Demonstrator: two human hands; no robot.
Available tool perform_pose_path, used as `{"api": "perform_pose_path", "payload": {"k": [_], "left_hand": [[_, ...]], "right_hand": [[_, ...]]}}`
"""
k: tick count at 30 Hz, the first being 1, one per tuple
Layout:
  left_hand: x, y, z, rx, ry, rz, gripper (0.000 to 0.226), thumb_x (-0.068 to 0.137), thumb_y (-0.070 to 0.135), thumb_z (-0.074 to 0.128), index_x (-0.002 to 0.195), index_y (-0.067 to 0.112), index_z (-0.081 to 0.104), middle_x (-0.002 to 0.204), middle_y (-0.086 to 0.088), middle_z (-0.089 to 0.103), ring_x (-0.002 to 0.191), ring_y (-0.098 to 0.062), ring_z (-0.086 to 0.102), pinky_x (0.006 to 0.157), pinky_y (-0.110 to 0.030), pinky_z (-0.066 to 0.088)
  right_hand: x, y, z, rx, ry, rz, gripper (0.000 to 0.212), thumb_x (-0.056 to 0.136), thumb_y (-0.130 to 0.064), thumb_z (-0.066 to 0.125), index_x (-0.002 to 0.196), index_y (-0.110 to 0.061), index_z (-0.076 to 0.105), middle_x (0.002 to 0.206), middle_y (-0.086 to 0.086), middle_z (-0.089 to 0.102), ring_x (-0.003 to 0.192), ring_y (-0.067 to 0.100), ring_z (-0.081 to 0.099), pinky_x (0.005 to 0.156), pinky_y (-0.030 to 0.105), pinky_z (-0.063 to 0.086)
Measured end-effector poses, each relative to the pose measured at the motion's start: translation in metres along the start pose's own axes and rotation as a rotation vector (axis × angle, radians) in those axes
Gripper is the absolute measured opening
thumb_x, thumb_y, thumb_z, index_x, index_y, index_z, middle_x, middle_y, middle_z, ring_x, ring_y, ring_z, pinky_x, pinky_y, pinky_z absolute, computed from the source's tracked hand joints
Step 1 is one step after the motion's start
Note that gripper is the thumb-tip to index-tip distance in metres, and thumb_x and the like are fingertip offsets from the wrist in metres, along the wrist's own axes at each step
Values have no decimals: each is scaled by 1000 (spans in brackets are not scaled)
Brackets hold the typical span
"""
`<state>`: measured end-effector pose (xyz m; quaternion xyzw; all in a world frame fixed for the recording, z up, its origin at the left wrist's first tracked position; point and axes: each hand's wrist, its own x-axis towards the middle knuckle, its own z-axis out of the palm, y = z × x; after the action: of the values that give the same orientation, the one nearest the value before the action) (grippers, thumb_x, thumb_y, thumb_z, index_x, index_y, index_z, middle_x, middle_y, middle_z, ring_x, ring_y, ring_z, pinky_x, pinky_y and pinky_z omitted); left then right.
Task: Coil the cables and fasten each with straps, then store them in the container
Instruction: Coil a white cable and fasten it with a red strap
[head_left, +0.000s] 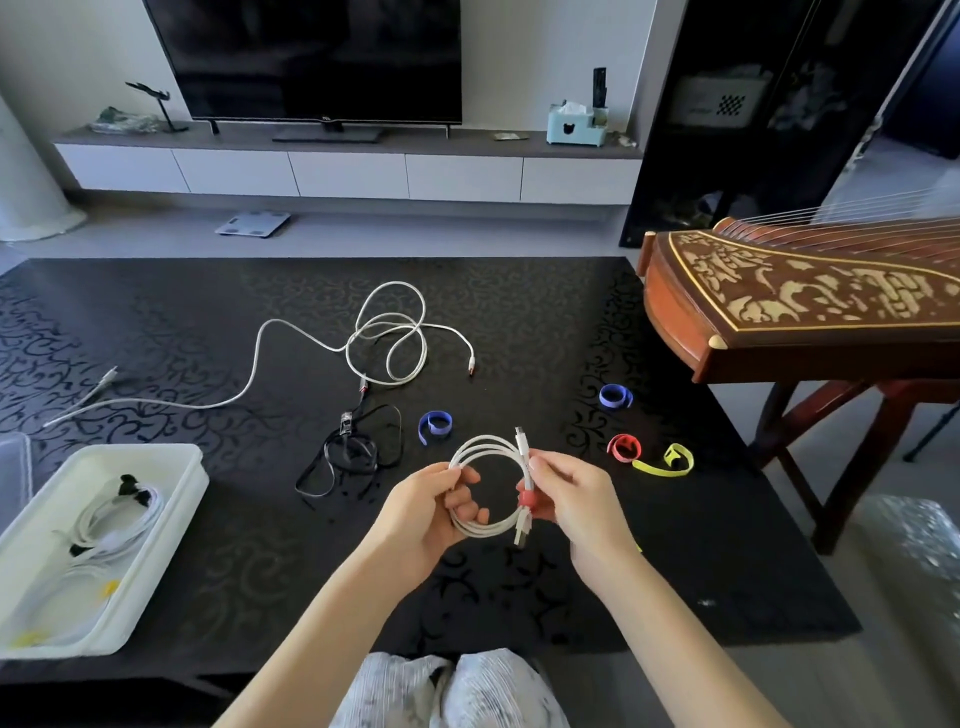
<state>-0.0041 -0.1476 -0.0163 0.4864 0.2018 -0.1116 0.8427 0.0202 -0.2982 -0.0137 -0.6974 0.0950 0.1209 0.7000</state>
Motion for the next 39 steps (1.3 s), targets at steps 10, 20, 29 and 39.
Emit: {"api": "perform_pose_path", "payload": {"k": [10,20,29,39], "left_hand": [[2,10,-4,65,-238,-128,25,82,17,54,92,-4,61,54,-7,40,52,-21,42,71,-39,50],[3,12,17,537,-93,-107,49,92,47,50,69,6,64,48,2,28,46,-14,28,53,-28,37],[16,17,8,535,94,-36,38,97,29,47,72,4,60,48,5,25,45,-13,23,46,-26,33],[23,24,-13,277,230,-20,23,89,27,63,84,5,57,51,3,29,45,-11,30,47,-26,33]], "right_hand": [[6,0,-13,597,-278,363,20,90,-3,44,93,3,63,57,5,43,54,15,37,70,33,43],[8,-1,-8,244,-284,290,19,85,5,44,90,5,62,61,10,58,44,11,43,62,28,35],[31,13,-50,-604,250,-221,17,89,-17,58,78,-12,69,70,1,66,72,22,62,68,31,48],[96,21,-66,-1406,434,-398,18,69,-7,77,56,-7,64,57,5,52,61,26,49,58,36,40]]}}
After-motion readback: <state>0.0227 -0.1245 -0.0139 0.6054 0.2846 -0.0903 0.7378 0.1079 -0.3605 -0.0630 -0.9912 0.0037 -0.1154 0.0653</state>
